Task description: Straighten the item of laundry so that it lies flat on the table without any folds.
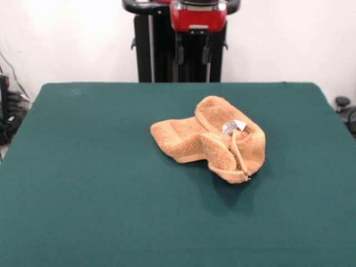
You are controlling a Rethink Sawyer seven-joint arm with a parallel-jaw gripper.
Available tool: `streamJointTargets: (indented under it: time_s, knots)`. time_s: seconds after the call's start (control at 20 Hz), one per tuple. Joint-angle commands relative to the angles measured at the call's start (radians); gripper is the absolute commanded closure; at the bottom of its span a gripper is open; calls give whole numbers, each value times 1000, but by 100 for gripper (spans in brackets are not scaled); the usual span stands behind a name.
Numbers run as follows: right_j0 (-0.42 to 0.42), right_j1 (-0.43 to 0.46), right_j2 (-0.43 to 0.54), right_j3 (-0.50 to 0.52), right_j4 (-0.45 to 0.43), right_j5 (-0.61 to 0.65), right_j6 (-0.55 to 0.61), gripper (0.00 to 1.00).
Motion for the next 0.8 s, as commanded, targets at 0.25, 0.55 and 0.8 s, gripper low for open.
streamJointTargets:
  time_s: [0.25, 0.55, 0.8]
  knots:
    - [-58, 30, 206, -19, -13, -76, 68, 0]
    - [-63, 62, 206, -53, -21, -82, 75, 0]
    - [-70, 106, 210, -88, -23, -95, 73, 0]
